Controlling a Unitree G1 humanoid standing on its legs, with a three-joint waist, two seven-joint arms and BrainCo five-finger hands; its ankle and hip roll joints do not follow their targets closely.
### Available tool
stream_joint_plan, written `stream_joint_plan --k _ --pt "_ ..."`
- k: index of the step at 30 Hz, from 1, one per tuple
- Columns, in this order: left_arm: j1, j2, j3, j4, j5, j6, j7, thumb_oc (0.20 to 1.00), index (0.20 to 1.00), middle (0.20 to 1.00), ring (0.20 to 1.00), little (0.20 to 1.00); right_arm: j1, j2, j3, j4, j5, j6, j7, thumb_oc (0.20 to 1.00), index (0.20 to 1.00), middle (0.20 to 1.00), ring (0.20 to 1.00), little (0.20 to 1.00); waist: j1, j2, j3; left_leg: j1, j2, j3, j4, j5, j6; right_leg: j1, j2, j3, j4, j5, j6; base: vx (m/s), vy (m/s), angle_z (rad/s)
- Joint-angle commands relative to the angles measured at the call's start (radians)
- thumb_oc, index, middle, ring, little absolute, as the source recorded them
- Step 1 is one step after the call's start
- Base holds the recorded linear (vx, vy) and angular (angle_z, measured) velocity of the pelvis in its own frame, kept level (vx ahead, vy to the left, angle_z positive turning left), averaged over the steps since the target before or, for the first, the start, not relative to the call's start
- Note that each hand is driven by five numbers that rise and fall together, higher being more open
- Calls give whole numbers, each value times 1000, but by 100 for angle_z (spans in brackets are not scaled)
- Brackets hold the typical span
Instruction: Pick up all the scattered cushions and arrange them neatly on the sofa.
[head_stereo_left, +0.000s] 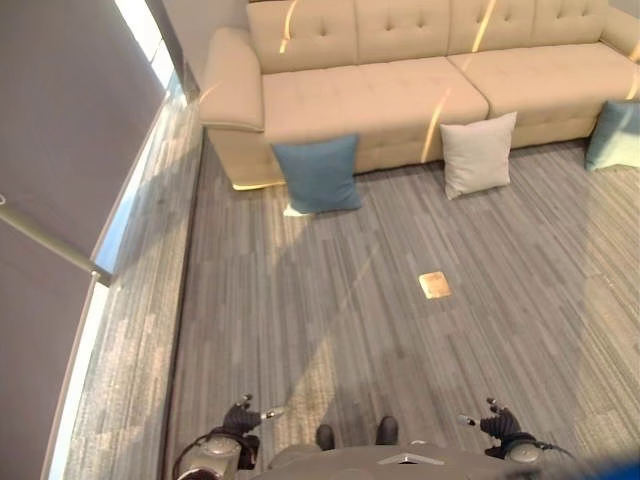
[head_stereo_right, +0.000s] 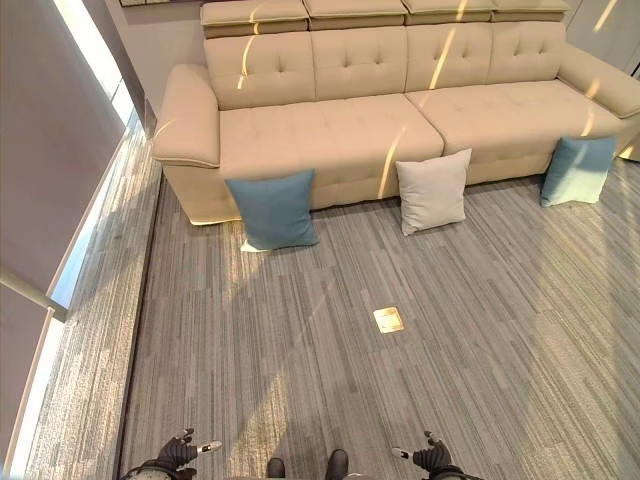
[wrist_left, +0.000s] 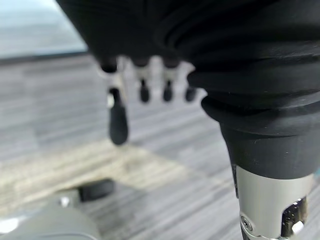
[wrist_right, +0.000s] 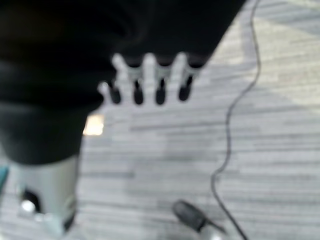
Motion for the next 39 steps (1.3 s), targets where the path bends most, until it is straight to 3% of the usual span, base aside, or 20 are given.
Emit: stream_joint_plan --k 1,10,12,15,16,18,20,23,24,25,27,30,31,32,34,35,37,39 --pt "-55 -10 26 71 46 -4 29 1000 1000 1000 1000 1000 -45 0 31 47 -14 3 -3 1000 1000 1000 1000 1000 7 -42 7 0 30 81 14 -22 -42 57 -89 -16 37 -67 131 15 38 1" --pt "-54 -6 28 81 51 -1 33 1000 1000 1000 1000 1000 -69 2 39 17 -23 11 1 1000 1000 1000 1000 1000 24 -55 19 -43 5 66 64 -50 -18 31 -122 -20 87 -71 144 35 78 2" --pt "-59 3 35 79 41 -2 37 1000 1000 1000 1000 1000 -86 6 40 -1 -28 19 0 1000 1000 1000 1000 1000 38 -51 46 -58 -15 51 105 -81 17 -36 -171 -5 246 -70 165 75 249 8" --pt "-60 6 33 81 42 1 36 1000 1000 1000 1000 1000 -83 7 42 -5 -30 21 5 1000 1000 1000 1000 1000 29 -45 61 -52 -32 31 126 -96 41 -91 -202 7 390 -21 177 107 205 12" --pt "-65 12 34 72 29 0 37 1000 1000 1000 1000 1000 -88 10 50 -20 -26 20 5 1000 1000 1000 1000 1000 22 -28 93 -36 -37 18 144 -111 63 -155 -196 37 541 -10 171 127 194 44" --pt "-69 11 34 73 21 0 39 1000 1000 1000 1000 1000 -91 15 56 -23 -26 19 6 1000 1000 1000 1000 1000 17 -20 92 -6 -41 8 130 -120 66 -197 -175 52 579 -29 163 206 137 21" --pt "-71 11 36 72 15 -3 42 1000 1000 1000 1000 1000 -91 14 61 -27 -27 19 7 1000 1000 1000 1000 1000 10 -17 91 11 -40 0 118 -123 64 -218 -156 51 560 -40 153 219 24 -1" --pt "-80 11 29 73 10 -5 36 1000 1000 1000 1000 1000 -102 7 69 -48 -29 19 7 1000 1000 1000 1000 1000 -10 -30 98 55 -57 -31 96 -139 53 -268 -138 29 374 -26 143 221 -74 22" --pt "-80 11 29 73 10 -5 36 1000 1000 1000 1000 1000 -102 7 69 -48 -29 19 7 1000 1000 1000 1000 1000 -10 -28 99 57 -54 -31 96 -140 52 -264 -135 27 371 -25 143 274 -103 26" --pt "-88 11 29 68 5 -7 37 1000 1000 1000 1000 1000 -100 -2 68 -73 -34 21 7 1000 1000 1000 1000 1000 -29 -35 105 87 -60 -56 96 -160 43 -292 -117 56 288 -1 150 289 -101 33" --pt "-92 10 26 66 2 -12 37 1000 1000 1000 1000 1000 -98 -5 67 -78 -32 19 7 1000 1000 1000 1000 1000 -35 -38 103 96 -63 -67 103 -168 38 -284 -105 75 267 -3 151 235 -84 36" --pt "-95 -3 13 65 -1 -17 32 1000 1000 1000 1000 1000 -84 -13 62 -86 -24 13 12 1000 1000 1000 1000 1000 -51 -39 85 107 -59 -87 160 -173 13 -263 -69 107 269 -15 122 320 -174 71" --pt "-100 -9 -1 59 -6 -18 26 1000 1000 1000 1000 1000 -80 -14 59 -85 -14 2 17 1000 1000 1000 1000 1000 -63 -41 74 67 -23 -46 280 -98 -55 -200 -51 94 220 -26 97 174 -150 68" --pt "-100 -9 -1 59 -6 -18 26 1000 1000 1000 1000 1000 -80 -13 59 -85 -14 2 17 1000 1000 1000 1000 1000 -65 -43 72 64 -25 -47 280 -95 -54 -202 -53 93 219 -24 98 210 -218 79" --pt "-110 -8 -19 34 -9 -18 20 1000 1000 1000 1000 1000 -88 -17 65 -81 -2 -3 15 1000 1000 1000 1000 1000 -62 -68 86 -61 18 7 498 -26 -83 -157 -55 88 185 -33 69 106 -229 82" --pt "-126 -5 -32 24 -13 -17 22 1000 1000 1000 1000 1000 -93 -21 65 -86 12 -3 13 1000 1000 1000 1000 1000 -53 -91 104 -146 63 67 615 -5 -83 -113 -54 79 159 -55 42 167 -288 44" --pt "-137 -7 -37 21 -18 -15 19 1000 1000 1000 1000 1000 -90 -23 66 -78 20 -2 9 1000 1000 1000 1000 1000 -46 -100 113 -203 105 123 576 -49 -64 -70 -55 61 137 -75 40 165 -156 22" --pt "-136 -5 -41 25 -10 -13 18 1000 1000 1000 1000 1000 -86 -24 65 -75 19 -1 8 1000 1000 1000 1000 1000 -44 -108 111 -237 113 145 519 -62 -57 -53 -63 48 126 -84 47 193 -11 22"
